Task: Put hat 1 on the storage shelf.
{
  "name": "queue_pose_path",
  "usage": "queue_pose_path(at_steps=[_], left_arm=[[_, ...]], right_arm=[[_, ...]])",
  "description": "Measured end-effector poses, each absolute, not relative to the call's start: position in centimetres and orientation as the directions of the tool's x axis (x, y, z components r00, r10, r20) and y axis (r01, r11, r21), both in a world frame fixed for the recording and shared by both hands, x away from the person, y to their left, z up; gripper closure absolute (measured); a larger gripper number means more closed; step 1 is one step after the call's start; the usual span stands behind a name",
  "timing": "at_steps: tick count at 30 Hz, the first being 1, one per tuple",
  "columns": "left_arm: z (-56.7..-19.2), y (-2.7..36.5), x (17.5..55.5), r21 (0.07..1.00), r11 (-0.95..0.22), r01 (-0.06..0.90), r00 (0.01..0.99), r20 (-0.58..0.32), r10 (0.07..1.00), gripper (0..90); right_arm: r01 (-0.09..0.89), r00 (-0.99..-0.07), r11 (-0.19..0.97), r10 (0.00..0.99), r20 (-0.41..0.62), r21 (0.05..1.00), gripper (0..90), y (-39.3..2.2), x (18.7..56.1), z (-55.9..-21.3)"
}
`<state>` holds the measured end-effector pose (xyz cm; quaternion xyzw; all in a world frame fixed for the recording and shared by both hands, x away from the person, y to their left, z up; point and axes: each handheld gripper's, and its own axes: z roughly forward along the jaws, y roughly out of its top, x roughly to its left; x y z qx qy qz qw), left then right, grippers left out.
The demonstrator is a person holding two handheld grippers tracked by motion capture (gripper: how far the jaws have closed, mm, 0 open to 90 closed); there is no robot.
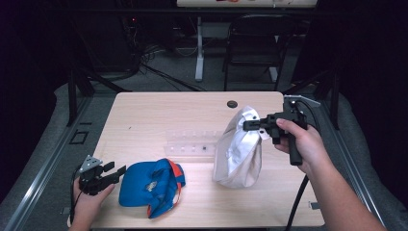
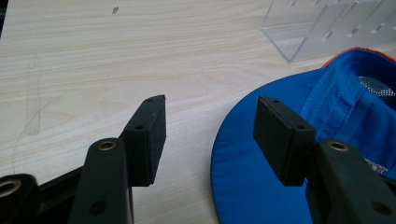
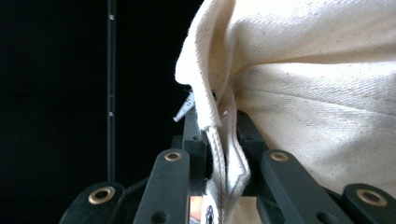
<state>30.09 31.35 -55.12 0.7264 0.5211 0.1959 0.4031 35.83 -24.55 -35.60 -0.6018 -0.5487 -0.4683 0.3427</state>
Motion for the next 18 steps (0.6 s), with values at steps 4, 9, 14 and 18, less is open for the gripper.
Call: queue_pose_path(at_steps=[4,9,14,18], left_arm=[[-55.1,31.4,30.1,0.791,-0.13,0.598,0.378,-0.136,0.916,44.9],[-55.1,31.3,30.1,0.79,-0.13,0.599,0.381,-0.138,0.914,44.9],[-55.2,31.4,30.1,0.79,-0.129,0.6,0.38,-0.14,0.915,44.9],[-55.3,31.3,30.2,0.796,-0.121,0.593,0.377,-0.142,0.915,44.9]], right_arm=[[0.978,-0.047,-0.179,0.297,0.954,0.104,79.3,-24.1,36.4,-35.5],[0.976,-0.054,-0.193,0.243,0.969,0.102,79.4,-23.5,37.2,-35.5],[0.976,-0.064,-0.191,0.219,0.974,0.107,79.3,-22.5,38.0,-34.9],[0.976,-0.083,-0.181,0.209,0.974,0.122,79.3,-21.6,38.9,-34.1]])
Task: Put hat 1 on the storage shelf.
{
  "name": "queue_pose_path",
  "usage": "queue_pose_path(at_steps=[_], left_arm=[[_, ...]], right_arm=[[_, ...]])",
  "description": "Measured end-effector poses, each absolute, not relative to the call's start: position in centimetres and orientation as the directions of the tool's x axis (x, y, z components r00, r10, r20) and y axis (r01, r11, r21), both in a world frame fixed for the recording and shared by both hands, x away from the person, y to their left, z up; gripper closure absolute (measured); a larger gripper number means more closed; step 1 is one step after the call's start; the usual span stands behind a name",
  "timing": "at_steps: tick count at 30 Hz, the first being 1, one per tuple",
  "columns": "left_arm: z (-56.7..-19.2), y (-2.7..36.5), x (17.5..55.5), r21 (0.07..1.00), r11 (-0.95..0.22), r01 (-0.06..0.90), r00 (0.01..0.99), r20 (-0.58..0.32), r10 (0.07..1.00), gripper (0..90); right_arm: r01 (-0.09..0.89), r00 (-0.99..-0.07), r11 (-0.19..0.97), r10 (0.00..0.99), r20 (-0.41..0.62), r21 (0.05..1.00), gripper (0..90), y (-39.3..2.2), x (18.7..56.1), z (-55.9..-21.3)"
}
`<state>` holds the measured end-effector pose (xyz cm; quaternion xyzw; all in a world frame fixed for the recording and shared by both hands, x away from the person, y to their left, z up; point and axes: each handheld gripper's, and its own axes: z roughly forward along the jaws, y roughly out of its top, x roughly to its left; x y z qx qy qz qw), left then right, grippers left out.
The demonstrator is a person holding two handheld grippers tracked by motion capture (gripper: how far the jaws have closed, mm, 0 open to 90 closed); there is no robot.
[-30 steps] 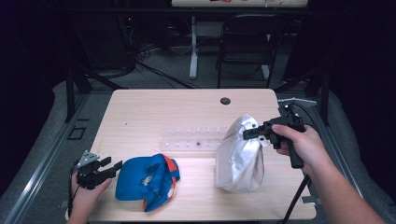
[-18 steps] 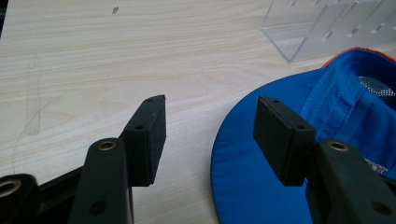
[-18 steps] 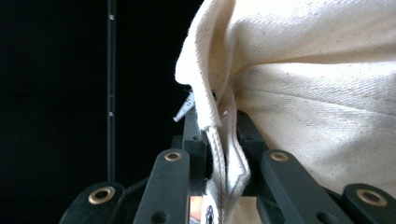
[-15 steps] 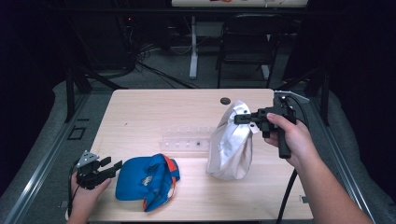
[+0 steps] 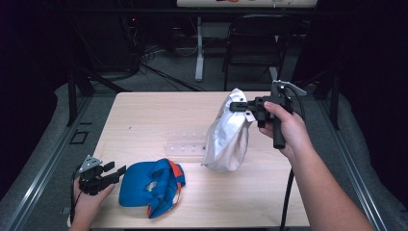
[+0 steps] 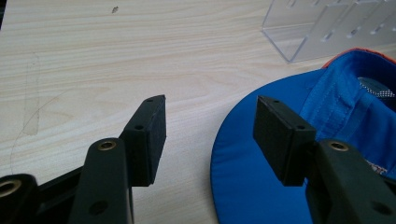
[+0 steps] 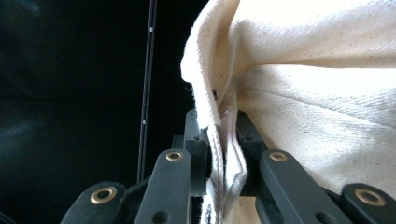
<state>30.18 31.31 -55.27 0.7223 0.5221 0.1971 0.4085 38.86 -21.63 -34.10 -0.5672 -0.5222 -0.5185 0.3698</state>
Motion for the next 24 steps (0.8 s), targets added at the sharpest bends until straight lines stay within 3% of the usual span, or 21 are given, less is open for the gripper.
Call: queue_pose_path(at_steps=[11,24], left_arm=[[-55.2,31.3,30.3,0.79,-0.133,0.598,0.385,-0.138,0.912,44.9],[-55.2,31.1,30.3,0.791,-0.144,0.595,0.391,-0.128,0.912,44.9]], right_arm=[[0.98,-0.101,-0.141,0.255,0.962,0.141,79.3,-18.3,41.8,-33.1],[0.985,-0.075,-0.136,0.241,0.968,0.11,79.3,-15.0,44.5,-34.3]])
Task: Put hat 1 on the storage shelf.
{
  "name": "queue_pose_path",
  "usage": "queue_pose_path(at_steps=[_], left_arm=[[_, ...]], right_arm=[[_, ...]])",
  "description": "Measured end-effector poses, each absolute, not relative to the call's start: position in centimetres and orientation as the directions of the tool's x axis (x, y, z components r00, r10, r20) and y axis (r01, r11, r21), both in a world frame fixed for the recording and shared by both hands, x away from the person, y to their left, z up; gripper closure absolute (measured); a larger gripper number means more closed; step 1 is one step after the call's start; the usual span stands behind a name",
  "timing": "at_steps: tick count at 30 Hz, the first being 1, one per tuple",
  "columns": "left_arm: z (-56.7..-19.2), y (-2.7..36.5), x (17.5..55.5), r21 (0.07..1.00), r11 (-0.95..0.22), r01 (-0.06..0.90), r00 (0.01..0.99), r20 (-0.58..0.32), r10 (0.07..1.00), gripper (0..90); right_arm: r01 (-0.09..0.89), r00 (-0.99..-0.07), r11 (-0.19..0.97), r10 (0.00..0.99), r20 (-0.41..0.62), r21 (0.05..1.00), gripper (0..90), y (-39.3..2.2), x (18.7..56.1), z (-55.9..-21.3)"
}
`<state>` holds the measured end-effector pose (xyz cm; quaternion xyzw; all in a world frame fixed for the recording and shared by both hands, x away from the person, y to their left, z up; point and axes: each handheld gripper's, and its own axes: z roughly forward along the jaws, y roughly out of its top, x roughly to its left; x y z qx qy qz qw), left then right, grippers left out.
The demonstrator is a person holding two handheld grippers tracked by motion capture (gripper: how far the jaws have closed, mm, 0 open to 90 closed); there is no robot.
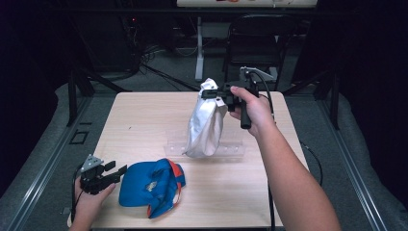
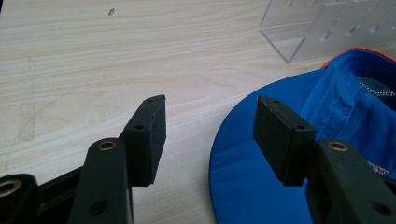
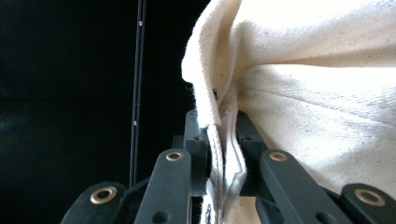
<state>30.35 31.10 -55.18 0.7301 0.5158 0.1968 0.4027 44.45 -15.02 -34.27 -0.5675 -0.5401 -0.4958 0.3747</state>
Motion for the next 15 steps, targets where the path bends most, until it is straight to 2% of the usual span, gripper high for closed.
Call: queue_pose_path(at_steps=[6,15], left_arm=[[-54.5,29.9,29.8,0.822,-0.162,0.545,0.423,-0.103,0.9,44.7],[-52.0,25.2,29.6,0.857,-0.275,0.435,0.553,-0.013,0.833,42.2]], right_arm=[[0.984,-0.066,-0.145,0.238,0.969,0.102,79.3,-14.2,45.4,-34.8],[0.981,-0.063,-0.159,0.268,0.961,0.108,79.3,-13.1,46.7,-35.2]])
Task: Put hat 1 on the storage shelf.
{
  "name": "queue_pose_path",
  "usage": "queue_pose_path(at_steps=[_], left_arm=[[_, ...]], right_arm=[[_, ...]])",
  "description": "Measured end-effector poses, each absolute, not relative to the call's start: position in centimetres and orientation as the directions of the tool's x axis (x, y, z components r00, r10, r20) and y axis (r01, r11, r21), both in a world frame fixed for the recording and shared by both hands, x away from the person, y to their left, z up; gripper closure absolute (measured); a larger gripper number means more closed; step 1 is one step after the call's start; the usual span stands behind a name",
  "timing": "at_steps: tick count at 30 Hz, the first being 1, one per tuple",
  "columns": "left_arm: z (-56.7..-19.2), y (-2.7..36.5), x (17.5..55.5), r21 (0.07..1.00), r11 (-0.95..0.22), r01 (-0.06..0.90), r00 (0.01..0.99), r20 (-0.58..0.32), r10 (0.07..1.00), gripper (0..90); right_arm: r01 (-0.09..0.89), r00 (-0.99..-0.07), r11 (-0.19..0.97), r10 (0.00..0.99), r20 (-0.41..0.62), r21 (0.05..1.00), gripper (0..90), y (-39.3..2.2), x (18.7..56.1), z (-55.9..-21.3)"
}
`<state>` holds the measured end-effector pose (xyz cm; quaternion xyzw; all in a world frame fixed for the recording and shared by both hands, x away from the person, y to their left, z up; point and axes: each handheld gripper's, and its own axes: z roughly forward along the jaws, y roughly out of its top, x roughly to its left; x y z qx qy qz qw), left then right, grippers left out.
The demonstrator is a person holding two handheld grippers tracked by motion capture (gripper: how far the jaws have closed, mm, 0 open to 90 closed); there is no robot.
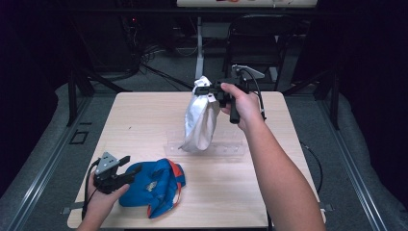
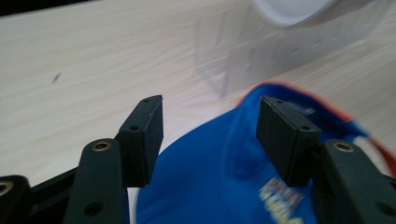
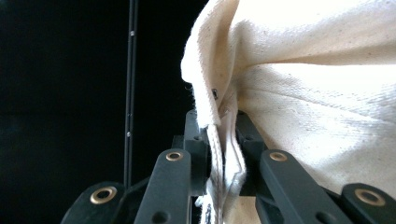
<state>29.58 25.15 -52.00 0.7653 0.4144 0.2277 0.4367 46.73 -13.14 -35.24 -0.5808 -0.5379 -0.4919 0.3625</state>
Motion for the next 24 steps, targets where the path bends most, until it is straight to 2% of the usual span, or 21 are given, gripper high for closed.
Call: queue_pose_path(at_steps=[4,12,19,24], left_arm=[[-50.7,22.0,29.9,0.865,-0.342,0.367,0.629,0.04,0.776,41.3],[-49.7,16.5,31.6,0.852,-0.432,0.294,0.691,0.123,0.712,40.1],[-49.9,14.0,32.9,0.849,-0.424,0.314,0.705,0.091,0.704,41.0],[-50.1,13.0,33.6,0.854,-0.408,0.324,0.685,0.086,0.723,46.4]], right_arm=[[0.98,-0.058,-0.166,0.273,0.96,0.107,79.2,-12.7,47.0,-35.6],[0.978,-0.062,-0.175,0.272,0.96,0.113,79.0,-12.2,47.1,-35.7],[0.979,-0.063,-0.173,0.268,0.961,0.112,78.7,-12.1,47.2,-35.8],[0.979,-0.065,-0.171,0.271,0.96,0.114,78.7,-12.1,47.1,-35.8]])
